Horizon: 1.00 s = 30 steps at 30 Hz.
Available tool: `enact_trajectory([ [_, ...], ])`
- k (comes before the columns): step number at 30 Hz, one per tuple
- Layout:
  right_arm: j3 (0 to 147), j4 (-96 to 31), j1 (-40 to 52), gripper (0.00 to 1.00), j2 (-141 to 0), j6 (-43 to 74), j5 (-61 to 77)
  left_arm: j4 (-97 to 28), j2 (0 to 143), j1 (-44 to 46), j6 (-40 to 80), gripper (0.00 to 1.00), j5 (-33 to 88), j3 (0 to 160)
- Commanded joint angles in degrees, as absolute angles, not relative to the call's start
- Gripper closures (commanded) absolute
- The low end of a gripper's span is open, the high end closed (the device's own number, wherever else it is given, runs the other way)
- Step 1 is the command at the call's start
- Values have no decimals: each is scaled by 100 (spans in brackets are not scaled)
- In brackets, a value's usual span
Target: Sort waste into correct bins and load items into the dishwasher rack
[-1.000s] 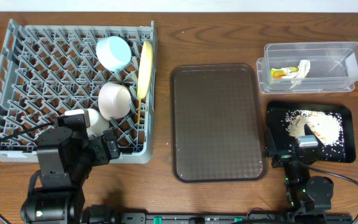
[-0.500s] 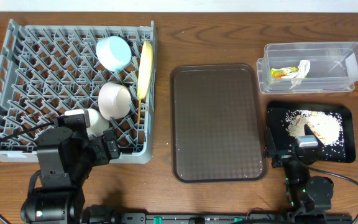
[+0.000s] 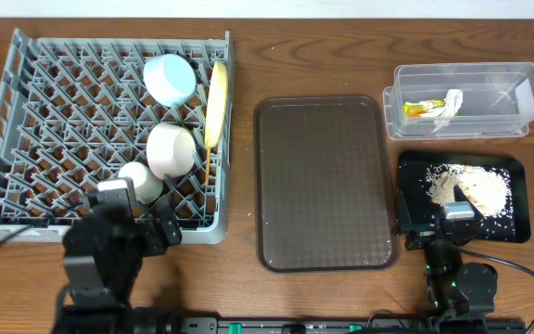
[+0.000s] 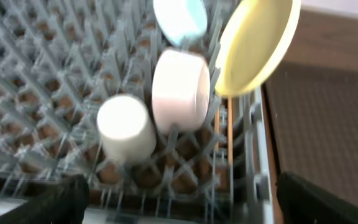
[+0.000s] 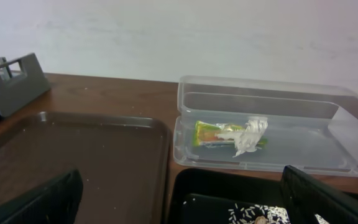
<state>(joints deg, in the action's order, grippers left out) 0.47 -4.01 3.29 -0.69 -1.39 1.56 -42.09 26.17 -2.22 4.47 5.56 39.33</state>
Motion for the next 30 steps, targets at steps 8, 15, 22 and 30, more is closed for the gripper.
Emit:
enact_trajectory([
  [8,32,-410,226,1,-38,-222,198,-1682,484,-231,784,3,489,1120],
  [15,32,-410,226,1,-38,-222,196,-187,8,-226,749,3,207,276],
  [22,32,-410,226,1,-38,-222,196,178,8,-183,207,2,86,21],
  [30,32,-410,226,1,-38,-222,198,-403,8,-178,427,3,102,23],
])
